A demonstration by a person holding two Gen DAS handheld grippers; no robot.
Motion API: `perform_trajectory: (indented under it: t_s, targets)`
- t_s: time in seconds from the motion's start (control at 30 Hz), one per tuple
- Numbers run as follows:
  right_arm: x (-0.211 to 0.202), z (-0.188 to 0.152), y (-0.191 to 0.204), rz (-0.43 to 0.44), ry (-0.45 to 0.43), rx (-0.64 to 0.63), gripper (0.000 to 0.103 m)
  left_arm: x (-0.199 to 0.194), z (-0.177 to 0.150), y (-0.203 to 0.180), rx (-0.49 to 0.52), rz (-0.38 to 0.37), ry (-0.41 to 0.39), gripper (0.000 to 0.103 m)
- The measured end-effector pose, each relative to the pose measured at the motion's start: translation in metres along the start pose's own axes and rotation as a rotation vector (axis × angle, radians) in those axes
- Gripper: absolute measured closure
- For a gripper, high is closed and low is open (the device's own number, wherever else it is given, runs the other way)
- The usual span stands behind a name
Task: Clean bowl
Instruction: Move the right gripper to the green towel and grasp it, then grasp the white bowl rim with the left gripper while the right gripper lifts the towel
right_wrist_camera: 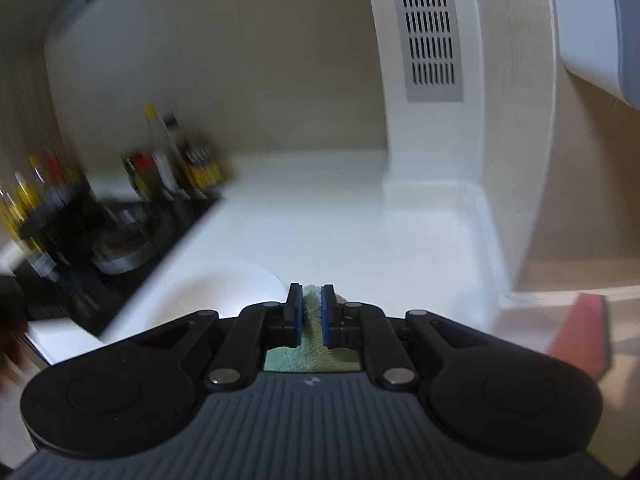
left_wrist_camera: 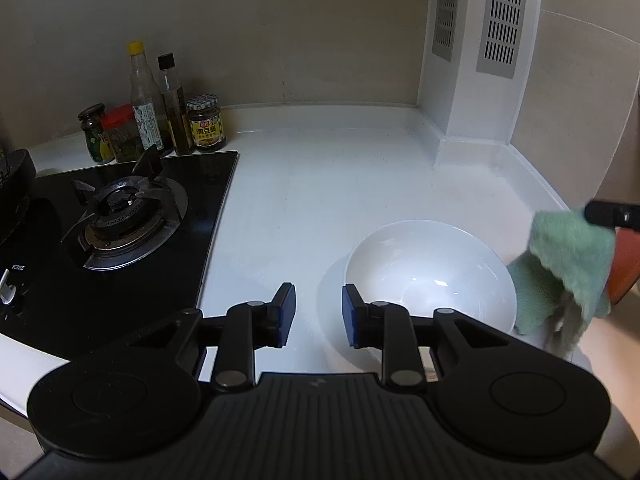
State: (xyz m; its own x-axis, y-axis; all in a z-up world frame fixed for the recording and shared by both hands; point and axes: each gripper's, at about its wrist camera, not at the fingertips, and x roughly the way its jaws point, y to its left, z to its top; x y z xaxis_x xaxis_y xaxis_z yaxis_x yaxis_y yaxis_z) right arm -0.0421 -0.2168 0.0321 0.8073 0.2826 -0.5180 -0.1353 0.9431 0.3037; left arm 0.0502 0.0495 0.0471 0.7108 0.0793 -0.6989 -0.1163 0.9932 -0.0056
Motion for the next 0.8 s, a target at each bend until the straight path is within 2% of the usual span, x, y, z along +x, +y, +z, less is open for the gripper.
perform_trajectory:
  t_s: [0.1,0.2,0.23,0.37,0.43,0.53,0.63,0.8]
  targets:
    - [0.024,0.003,0.005,0.019,0.020,0.006,0.094,0.000,-0.003,0.003,-0.009,0.000,0.009,0.072]
    - [0.056,-0.002,0.020,-0.030,0.105,-0.069,0.082,0.002,-0.006,0.008,-0.026,-0.002,0.020,0.072]
    - [0.057,-0.005,0.026,-0.050,0.104,-0.094,0.076,0.003,-0.007,0.009,-0.026,-0.001,0.022,0.072]
    - [0.049,-0.011,0.035,-0.101,0.104,-0.133,0.075,0.011,-0.009,0.014,-0.054,-0.018,0.037,0.072]
    - [0.053,-0.017,0.033,-0.133,0.155,-0.121,0.075,0.018,-0.008,0.015,-0.071,-0.038,0.044,0.072]
    - [0.069,-0.025,0.029,-0.123,0.240,-0.092,0.075,0.024,-0.007,0.016,-0.084,-0.075,0.047,0.072]
    - [0.085,-0.029,0.028,-0.132,0.284,-0.071,0.075,0.032,-0.005,0.017,-0.078,-0.104,0.058,0.072]
    - [0.108,-0.028,0.033,-0.182,0.325,-0.111,0.075,0.045,-0.003,0.020,-0.063,-0.142,0.080,0.072]
